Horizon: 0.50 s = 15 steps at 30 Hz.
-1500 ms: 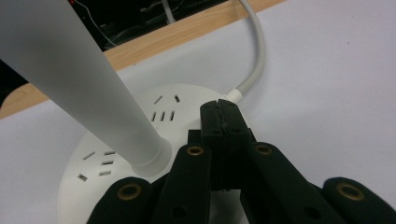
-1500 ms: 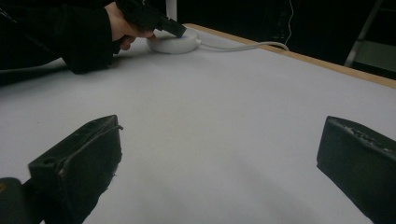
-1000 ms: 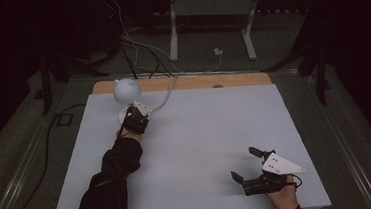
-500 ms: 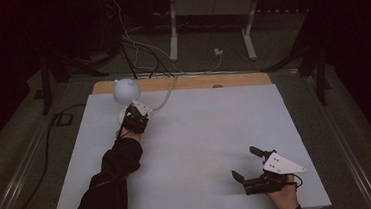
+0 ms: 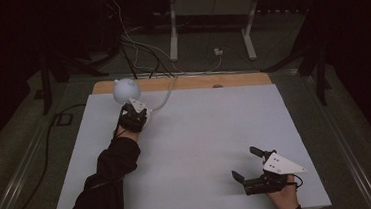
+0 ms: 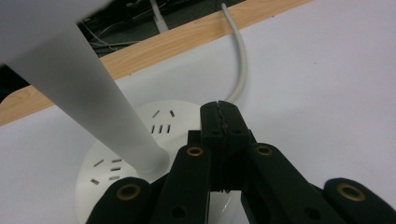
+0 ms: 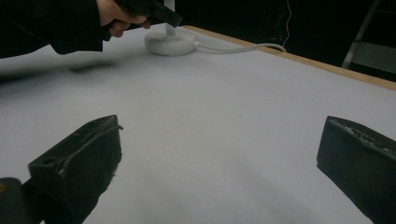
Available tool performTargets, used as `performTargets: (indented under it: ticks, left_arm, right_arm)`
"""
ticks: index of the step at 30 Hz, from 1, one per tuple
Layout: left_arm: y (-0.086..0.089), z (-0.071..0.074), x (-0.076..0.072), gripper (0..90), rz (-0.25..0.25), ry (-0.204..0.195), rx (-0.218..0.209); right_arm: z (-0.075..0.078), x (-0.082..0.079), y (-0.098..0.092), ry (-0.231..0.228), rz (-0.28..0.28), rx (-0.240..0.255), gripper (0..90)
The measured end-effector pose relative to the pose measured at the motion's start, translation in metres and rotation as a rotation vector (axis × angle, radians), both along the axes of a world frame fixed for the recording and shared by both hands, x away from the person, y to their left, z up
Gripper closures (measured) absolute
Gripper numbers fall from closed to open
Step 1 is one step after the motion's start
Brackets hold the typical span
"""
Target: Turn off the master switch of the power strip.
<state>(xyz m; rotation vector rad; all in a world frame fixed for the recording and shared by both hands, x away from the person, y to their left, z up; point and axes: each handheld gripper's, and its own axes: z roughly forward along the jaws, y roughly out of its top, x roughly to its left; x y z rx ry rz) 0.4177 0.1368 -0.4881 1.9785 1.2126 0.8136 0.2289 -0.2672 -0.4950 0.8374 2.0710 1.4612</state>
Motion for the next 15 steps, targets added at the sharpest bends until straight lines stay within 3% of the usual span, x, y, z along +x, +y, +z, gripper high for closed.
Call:
performTargets:
  ticks: [2,7,9,15]
  left_arm:
    - [0.000,0.003,-0.002,90.0,0.002,0.001,-0.010]
    - [-0.001,0.008,-0.006,71.8,-0.025,0.019,-0.022]
    - [-0.002,0.010,-0.008,70.1,-0.045,0.031,-0.030]
    - [-0.005,0.013,-0.010,51.5,-0.079,0.063,-0.049]
  right_arm:
    - [0.000,0.000,0.000,0.001,0.000,-0.001,0.0]
    - [0.000,0.000,0.000,0.001,0.001,0.001,0.0]
    - [0.000,0.000,0.000,0.002,0.002,0.001,0.0]
    - [0.000,0.000,0.000,0.003,0.001,0.002,0.0]
